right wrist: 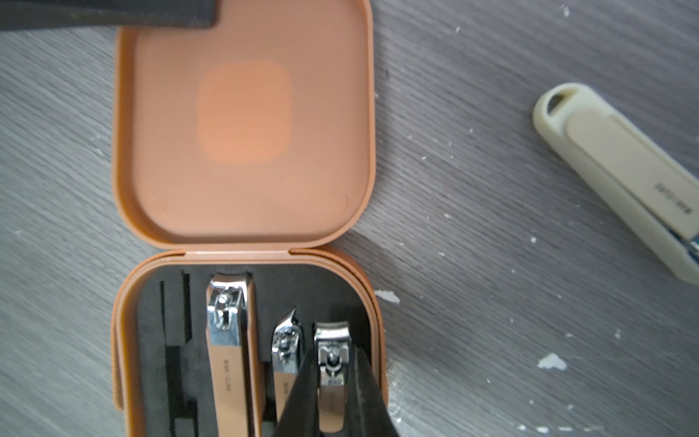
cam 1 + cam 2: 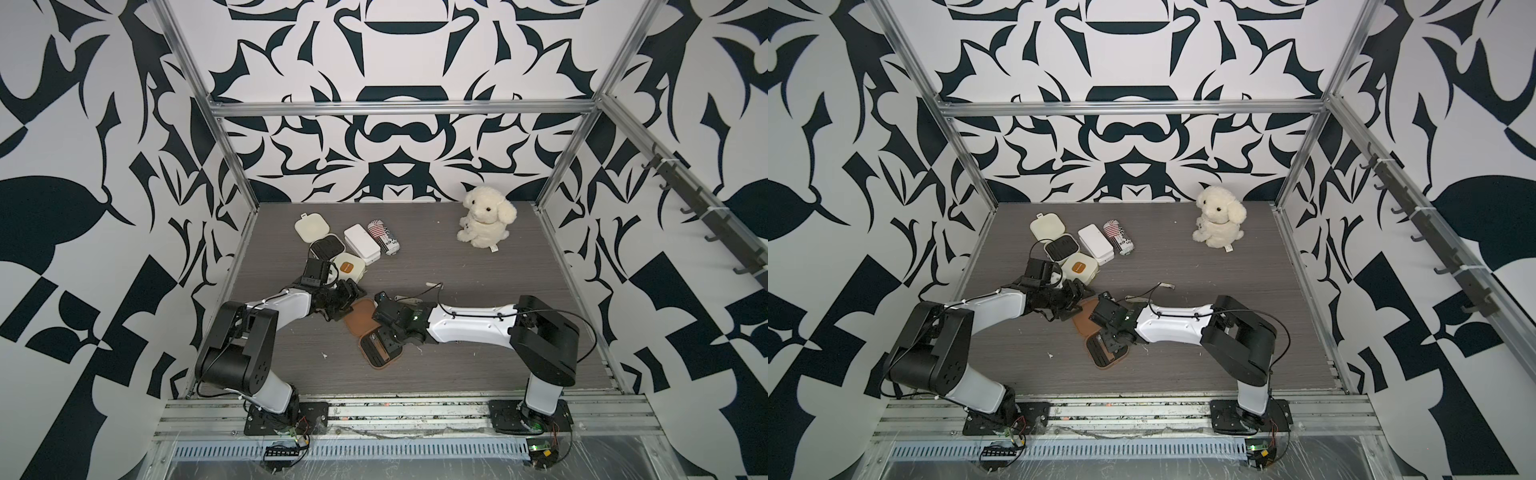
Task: Organize nail clipper sets
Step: Place the nail clipper in the storage box.
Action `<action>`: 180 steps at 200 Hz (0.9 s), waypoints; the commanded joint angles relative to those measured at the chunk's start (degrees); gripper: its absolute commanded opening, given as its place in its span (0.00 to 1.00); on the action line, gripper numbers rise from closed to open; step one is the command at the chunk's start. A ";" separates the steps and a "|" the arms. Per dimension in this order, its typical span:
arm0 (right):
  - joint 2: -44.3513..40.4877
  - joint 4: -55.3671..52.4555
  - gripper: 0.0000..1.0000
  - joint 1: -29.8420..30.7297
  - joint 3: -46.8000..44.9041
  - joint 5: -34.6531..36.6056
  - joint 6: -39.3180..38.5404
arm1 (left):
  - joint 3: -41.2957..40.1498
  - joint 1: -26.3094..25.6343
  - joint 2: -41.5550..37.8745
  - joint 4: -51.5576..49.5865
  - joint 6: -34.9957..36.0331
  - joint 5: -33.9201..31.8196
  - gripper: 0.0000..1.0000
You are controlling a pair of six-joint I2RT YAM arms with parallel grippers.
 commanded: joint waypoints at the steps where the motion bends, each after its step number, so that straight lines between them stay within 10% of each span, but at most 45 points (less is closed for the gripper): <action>1: -2.95 -2.20 0.00 0.59 -1.24 1.83 0.92 | -1.03 0.15 2.02 -3.37 0.37 -3.32 0.76; 180: -1.66 -3.26 0.09 1.22 0.71 3.15 2.07 | -0.89 0.15 1.78 -3.63 0.62 -3.21 0.75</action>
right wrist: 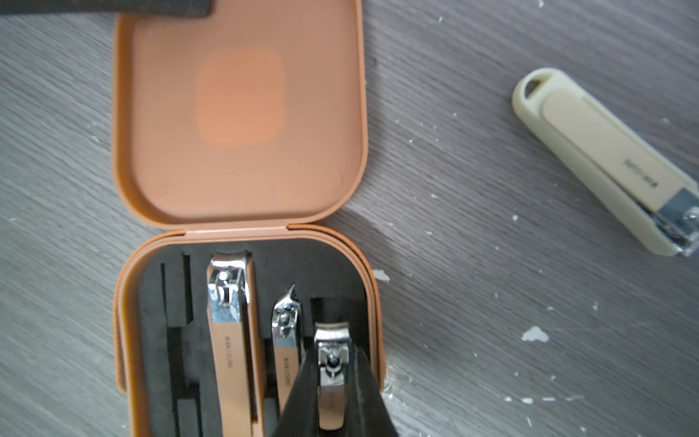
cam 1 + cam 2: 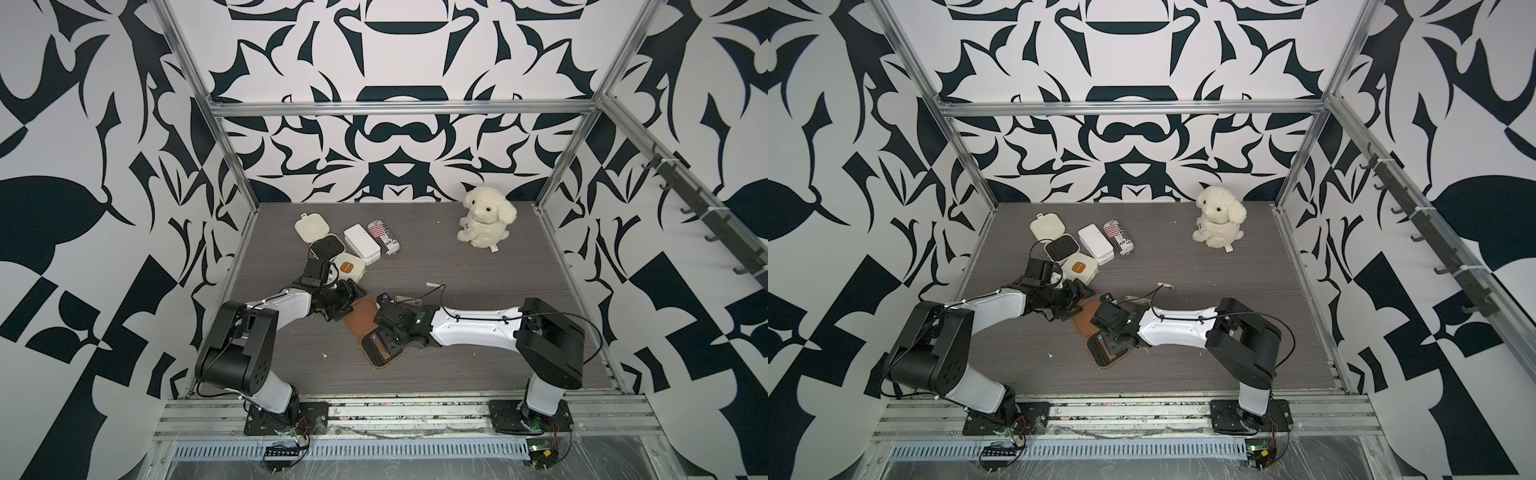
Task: Organize nail clipper sets
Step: Place the nail clipper in the storage box.
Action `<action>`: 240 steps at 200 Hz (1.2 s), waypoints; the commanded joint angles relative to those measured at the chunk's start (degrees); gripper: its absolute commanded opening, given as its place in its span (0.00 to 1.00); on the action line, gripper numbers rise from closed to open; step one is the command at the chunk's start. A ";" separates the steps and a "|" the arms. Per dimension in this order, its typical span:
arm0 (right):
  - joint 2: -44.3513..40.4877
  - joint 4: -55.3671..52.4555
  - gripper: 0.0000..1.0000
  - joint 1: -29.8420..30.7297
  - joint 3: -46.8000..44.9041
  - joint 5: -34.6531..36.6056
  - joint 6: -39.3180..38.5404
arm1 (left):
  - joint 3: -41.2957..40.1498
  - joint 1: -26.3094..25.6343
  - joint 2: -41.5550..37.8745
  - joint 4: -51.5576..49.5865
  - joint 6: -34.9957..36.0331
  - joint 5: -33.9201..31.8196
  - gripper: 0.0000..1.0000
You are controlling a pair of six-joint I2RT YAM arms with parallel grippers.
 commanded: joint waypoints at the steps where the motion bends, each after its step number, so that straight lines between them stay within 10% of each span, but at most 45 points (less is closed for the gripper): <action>1: 0.00 -2.52 0.09 0.36 2.01 1.50 1.04 | -0.89 0.15 1.78 -3.66 0.57 -3.26 0.75; 240: 1.51 -4.33 0.27 -0.20 8.15 4.89 1.40 | -0.98 0.06 2.02 -3.39 0.62 -2.64 0.75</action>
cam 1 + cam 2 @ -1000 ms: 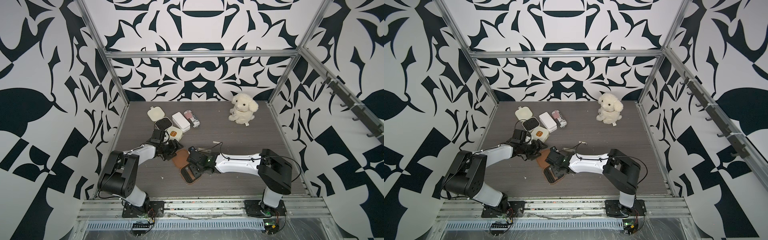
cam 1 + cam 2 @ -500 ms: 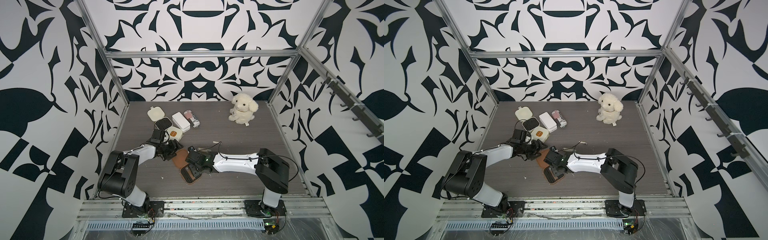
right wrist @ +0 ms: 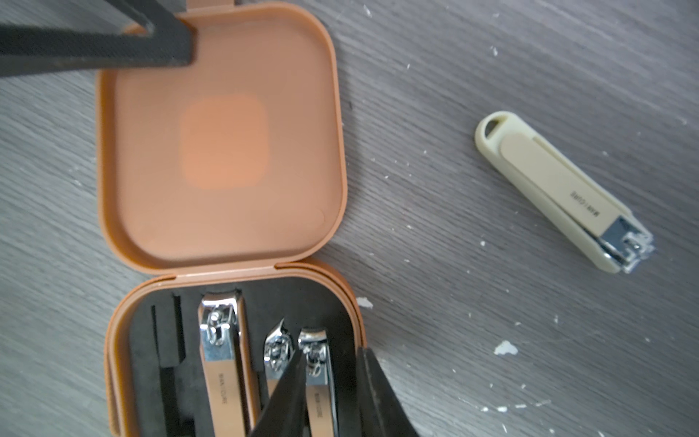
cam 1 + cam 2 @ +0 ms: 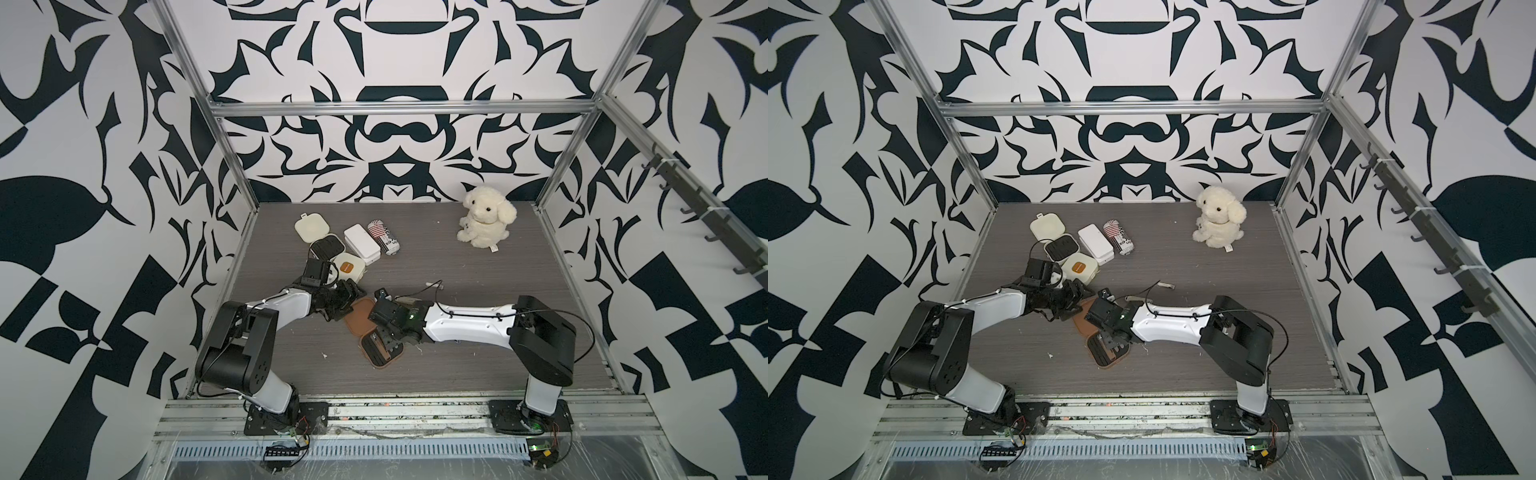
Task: Organize nail clipper sets
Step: Place the nail clipper in the storage box.
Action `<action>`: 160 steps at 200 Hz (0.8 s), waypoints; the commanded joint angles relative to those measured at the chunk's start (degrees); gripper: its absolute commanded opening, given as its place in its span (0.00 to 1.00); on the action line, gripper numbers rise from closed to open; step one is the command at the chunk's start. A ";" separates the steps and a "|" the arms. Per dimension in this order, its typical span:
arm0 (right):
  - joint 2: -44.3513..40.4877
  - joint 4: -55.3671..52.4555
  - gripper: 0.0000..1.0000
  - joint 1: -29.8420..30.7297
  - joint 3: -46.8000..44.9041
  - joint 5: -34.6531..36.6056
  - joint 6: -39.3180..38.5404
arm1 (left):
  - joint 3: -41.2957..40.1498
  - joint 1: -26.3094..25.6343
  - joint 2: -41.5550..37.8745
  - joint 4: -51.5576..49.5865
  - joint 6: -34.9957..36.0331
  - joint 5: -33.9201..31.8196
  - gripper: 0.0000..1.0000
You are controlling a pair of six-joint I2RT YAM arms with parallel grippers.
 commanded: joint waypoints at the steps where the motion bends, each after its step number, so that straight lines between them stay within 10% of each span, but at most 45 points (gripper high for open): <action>1: -1.15 -0.75 0.27 -0.12 3.06 1.15 0.48 | -1.01 0.06 2.03 -3.37 0.55 -2.64 0.75; 56: -0.21 -0.55 0.08 -0.05 3.80 -0.77 0.96 | -1.07 0.07 1.88 -3.46 0.58 -2.80 0.75; 160: 1.91 1.66 0.05 -0.28 0.35 -0.79 2.48 | -1.11 0.06 1.96 -3.46 0.57 -2.75 0.75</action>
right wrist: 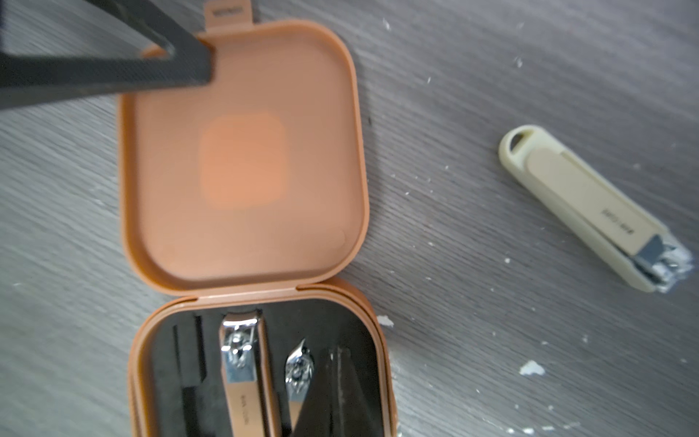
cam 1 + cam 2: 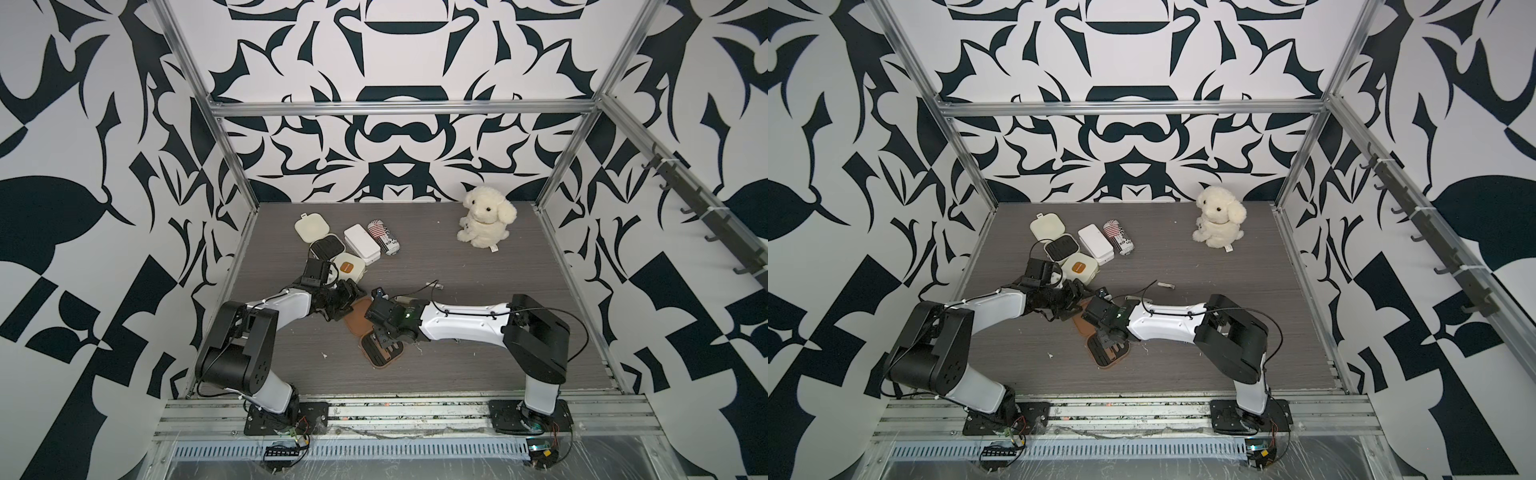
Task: Organize nail clipper sets
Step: Place the nail clipper in the storage box, then close the storage box at the center of the board.
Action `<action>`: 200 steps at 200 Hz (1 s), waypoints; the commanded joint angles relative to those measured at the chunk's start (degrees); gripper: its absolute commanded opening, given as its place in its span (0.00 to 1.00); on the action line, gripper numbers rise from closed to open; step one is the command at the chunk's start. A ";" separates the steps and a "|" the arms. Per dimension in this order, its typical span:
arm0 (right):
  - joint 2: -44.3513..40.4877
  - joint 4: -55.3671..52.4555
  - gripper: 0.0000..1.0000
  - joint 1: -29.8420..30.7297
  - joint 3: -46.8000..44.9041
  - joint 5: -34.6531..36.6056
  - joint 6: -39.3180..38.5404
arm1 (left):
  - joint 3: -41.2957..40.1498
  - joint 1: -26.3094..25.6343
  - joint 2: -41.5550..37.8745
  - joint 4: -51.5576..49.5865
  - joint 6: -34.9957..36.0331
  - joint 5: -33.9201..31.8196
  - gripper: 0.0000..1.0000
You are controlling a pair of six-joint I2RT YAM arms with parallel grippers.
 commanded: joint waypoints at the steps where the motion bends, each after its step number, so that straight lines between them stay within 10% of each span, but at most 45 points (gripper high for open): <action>1: -0.34 0.54 0.05 -0.21 -0.99 0.21 1.33 | -1.13 0.06 1.97 -3.46 0.58 -2.78 0.75; 79: -2.69 -1.03 0.06 -0.20 0.23 -0.97 0.79 | 2.36 0.09 -0.68 -7.05 1.83 -1.80 0.76; 145: -10.75 -2.97 0.26 -0.14 -1.10 0.92 1.90 | 10.35 1.81 -8.81 -18.85 8.10 -2.26 0.91; 200: -18.93 0.81 0.36 3.24 -13.70 0.24 8.93 | 1.13 10.58 -6.15 -7.15 6.47 10.20 0.95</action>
